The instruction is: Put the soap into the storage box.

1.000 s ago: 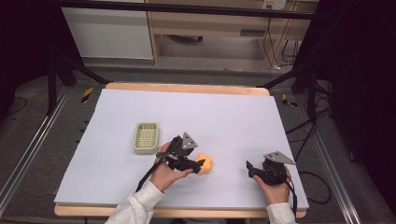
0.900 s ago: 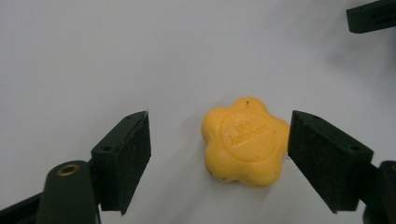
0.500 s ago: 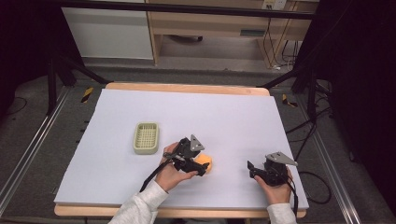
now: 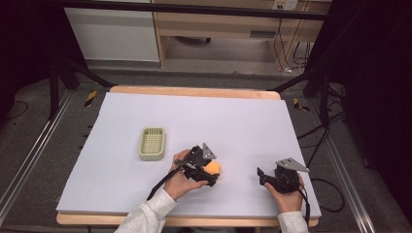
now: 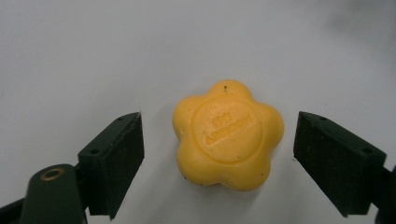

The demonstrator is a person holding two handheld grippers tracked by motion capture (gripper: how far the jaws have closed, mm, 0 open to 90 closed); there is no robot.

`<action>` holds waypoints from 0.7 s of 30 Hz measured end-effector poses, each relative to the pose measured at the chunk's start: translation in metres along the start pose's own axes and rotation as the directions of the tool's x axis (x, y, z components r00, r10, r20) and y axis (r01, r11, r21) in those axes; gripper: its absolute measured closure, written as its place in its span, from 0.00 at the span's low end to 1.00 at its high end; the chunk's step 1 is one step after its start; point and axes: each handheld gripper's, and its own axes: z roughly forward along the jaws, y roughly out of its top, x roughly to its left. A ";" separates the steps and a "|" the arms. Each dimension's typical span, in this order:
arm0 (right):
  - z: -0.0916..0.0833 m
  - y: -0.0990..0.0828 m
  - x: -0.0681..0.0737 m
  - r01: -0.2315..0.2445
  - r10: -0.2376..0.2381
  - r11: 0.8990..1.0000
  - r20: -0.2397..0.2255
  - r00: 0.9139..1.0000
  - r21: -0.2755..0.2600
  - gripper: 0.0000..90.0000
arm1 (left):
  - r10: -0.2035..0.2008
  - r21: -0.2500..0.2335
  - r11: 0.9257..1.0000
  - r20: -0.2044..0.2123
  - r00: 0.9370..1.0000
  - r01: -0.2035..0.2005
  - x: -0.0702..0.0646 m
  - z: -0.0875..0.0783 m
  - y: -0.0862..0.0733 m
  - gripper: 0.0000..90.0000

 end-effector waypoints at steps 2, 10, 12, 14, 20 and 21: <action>0.000 0.000 0.000 0.000 0.000 1.000 0.000 1.000 0.000 0.24 | 0.005 0.010 1.000 0.000 1.000 -0.005 0.000 0.002 0.000 0.18; 0.001 0.000 0.000 0.003 -0.003 1.000 0.002 1.000 0.001 0.24 | 0.009 0.022 1.000 0.004 1.000 -0.009 -0.001 0.009 0.000 0.18; 0.001 0.000 0.000 0.004 -0.004 1.000 0.000 1.000 0.001 0.24 | 0.014 0.033 0.999 0.010 1.000 -0.014 -0.002 0.013 0.000 0.17; 0.001 0.000 -0.001 0.003 -0.003 1.000 0.001 1.000 0.002 0.24 | 0.027 0.053 0.998 0.013 1.000 -0.028 -0.001 0.015 0.001 0.17; 0.001 0.000 -0.001 0.001 -0.001 1.000 0.000 1.000 0.002 0.24 | 0.015 0.065 0.998 0.016 1.000 -0.016 -0.001 0.022 0.000 0.17; 0.001 0.000 -0.001 0.001 -0.001 1.000 0.001 1.000 0.003 0.24 | 0.020 0.072 0.997 0.015 1.000 -0.021 0.000 0.022 0.000 0.18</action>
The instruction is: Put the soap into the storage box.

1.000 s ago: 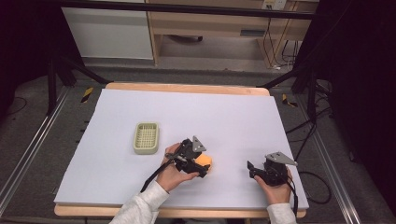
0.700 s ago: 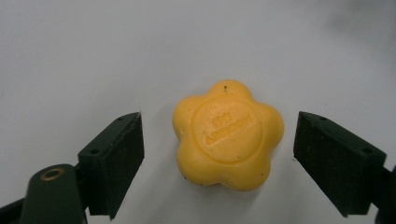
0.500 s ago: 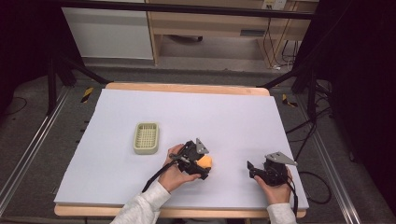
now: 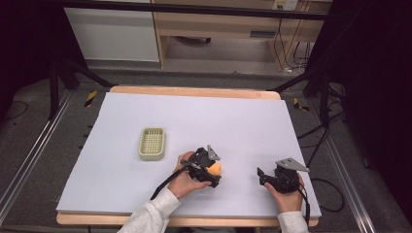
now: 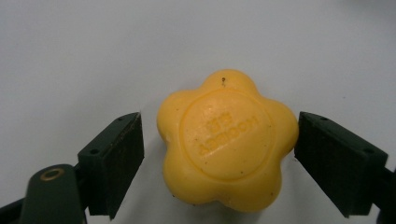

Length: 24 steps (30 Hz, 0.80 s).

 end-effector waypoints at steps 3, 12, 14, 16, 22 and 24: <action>0.000 0.000 0.000 0.001 -0.001 1.000 -0.001 1.000 0.000 0.24 | -0.001 0.006 1.000 -0.002 1.000 0.001 0.000 0.002 0.000 0.19; 0.000 0.000 0.000 0.002 -0.002 1.000 -0.002 1.000 0.002 0.24 | -0.007 0.019 1.000 0.005 1.000 0.007 -0.002 0.008 0.001 0.25; 0.000 0.000 0.000 0.001 -0.001 1.000 -0.003 1.000 0.001 0.24 | -0.008 0.019 1.000 0.001 1.000 0.008 -0.003 0.009 0.001 0.26; 0.000 0.000 0.000 0.002 -0.002 1.000 -0.003 1.000 0.000 0.25 | -0.001 0.024 1.000 0.001 1.000 0.001 -0.003 0.010 0.001 0.26; 0.000 0.000 0.000 0.002 -0.002 1.000 -0.002 1.000 0.003 0.25 | -0.016 0.020 1.000 0.004 1.000 0.016 -0.003 0.010 0.000 0.27; 0.000 0.000 0.000 0.004 -0.004 1.000 -0.002 1.000 0.001 0.25 | -0.019 0.016 1.000 0.005 1.000 0.019 -0.003 0.010 0.000 0.27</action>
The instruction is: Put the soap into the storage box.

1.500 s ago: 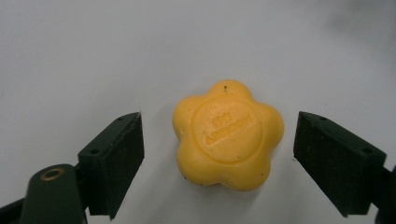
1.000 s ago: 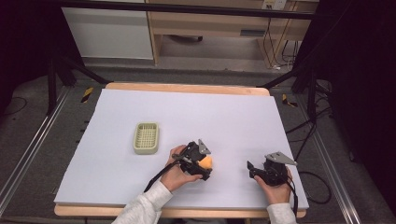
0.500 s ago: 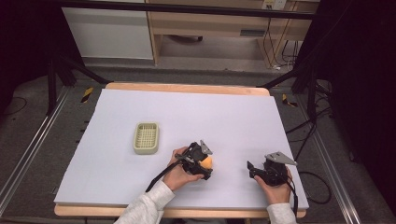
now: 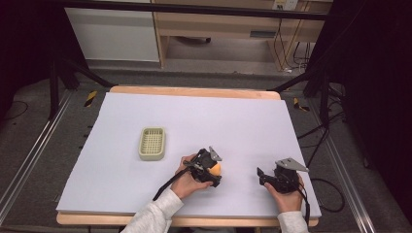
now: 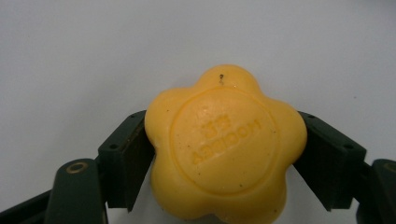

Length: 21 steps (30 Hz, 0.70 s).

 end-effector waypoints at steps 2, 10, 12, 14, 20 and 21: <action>0.000 0.000 0.000 -0.002 0.002 1.000 0.001 1.000 -0.001 0.25 | 0.001 0.001 1.000 0.001 1.000 -0.001 0.001 0.000 -0.001 0.27; 0.000 0.000 0.000 -0.003 0.003 1.000 -0.001 1.000 0.000 0.25 | -0.013 -0.005 1.000 -0.002 1.000 0.013 -0.001 0.000 -0.001 0.28; 0.000 0.000 0.000 -0.003 0.003 1.000 -0.001 1.000 -0.001 0.25 | -0.013 -0.006 1.000 -0.003 1.000 0.013 -0.001 0.000 -0.001 0.28; 0.000 0.000 0.000 -0.003 0.003 1.000 -0.001 1.000 0.000 0.25 | -0.008 -0.003 1.000 -0.004 1.000 0.008 0.000 0.000 -0.001 0.28; 0.000 0.000 0.001 -0.003 0.003 1.000 -0.001 1.000 0.000 0.25 | -0.017 -0.014 1.000 -0.009 1.000 0.017 -0.001 0.000 -0.002 0.28; 0.000 0.000 0.001 -0.003 0.003 1.000 -0.001 1.000 0.000 0.25 | -0.017 -0.014 1.000 -0.010 1.000 0.017 -0.001 0.000 -0.002 0.28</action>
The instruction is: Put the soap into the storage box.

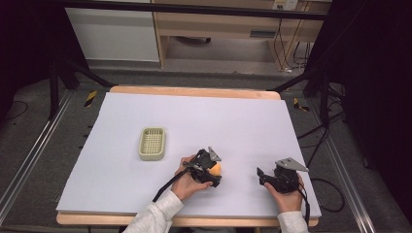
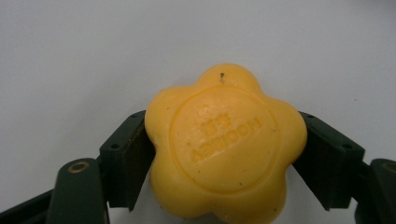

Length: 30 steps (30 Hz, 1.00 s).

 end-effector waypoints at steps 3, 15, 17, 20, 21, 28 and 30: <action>0.000 0.000 0.000 0.001 -0.001 1.000 0.000 1.000 0.000 0.25 | -0.003 0.000 1.000 0.002 1.000 0.003 0.000 0.000 0.000 0.28; 0.000 0.000 0.000 0.002 -0.002 1.000 0.001 1.000 0.000 0.25 | -0.004 0.002 1.000 0.003 1.000 0.004 0.001 -0.004 -0.001 0.28; 0.000 0.000 0.000 0.002 -0.002 1.000 0.002 1.000 0.000 0.25 | -0.005 0.008 1.000 0.004 1.000 0.005 0.002 -0.005 -0.001 0.28; 0.000 0.000 0.000 0.002 -0.002 1.000 0.001 1.000 0.000 0.25 | -0.011 0.006 1.000 0.008 1.000 0.011 0.003 -0.006 -0.001 0.28; 0.000 0.000 0.000 0.001 -0.001 1.000 0.001 1.000 -0.001 0.25 | -0.012 0.006 1.000 0.010 1.000 0.012 0.004 -0.007 -0.001 0.28; 0.000 0.000 0.000 0.002 -0.002 1.000 0.000 1.000 -0.001 0.25 | -0.021 -0.003 1.000 0.009 1.000 0.021 0.006 -0.014 -0.001 0.28; 0.000 0.000 0.000 0.001 -0.001 1.000 -0.001 1.000 0.000 0.25 | -0.017 -0.003 1.000 0.007 1.000 0.017 0.007 -0.018 -0.001 0.28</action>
